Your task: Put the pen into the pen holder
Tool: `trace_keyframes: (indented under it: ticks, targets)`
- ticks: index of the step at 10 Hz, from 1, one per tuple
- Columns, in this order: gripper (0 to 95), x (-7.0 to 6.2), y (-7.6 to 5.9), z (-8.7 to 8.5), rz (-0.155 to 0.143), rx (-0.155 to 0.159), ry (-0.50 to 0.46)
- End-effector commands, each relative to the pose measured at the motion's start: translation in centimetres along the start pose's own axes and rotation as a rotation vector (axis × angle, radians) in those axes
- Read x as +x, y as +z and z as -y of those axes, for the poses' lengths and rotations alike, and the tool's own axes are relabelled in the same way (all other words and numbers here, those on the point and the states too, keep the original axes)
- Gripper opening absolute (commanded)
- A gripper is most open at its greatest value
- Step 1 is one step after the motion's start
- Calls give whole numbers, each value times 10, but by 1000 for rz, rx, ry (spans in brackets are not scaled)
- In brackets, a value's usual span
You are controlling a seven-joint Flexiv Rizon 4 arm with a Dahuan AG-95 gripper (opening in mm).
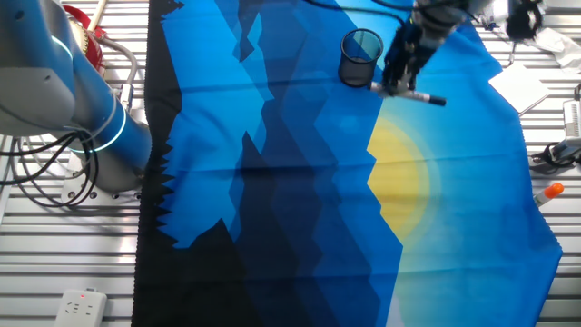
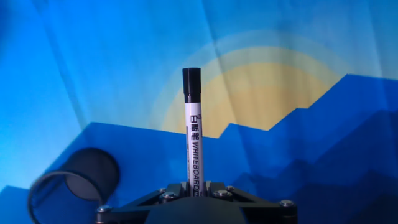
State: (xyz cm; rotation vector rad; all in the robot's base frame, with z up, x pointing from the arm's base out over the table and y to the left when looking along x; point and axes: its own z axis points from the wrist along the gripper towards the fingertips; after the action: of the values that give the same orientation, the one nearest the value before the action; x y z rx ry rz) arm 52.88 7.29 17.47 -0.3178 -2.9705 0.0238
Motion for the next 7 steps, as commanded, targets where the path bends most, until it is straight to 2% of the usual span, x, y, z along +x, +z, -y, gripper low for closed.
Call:
trace_keyframes:
  ticks: [1,4,7]
  targets:
    - [0,1,0,-15,-4,3,28]
    - [0,4,7,-31,2,7,44]
    - [0,10,8,-38,4,0,43]
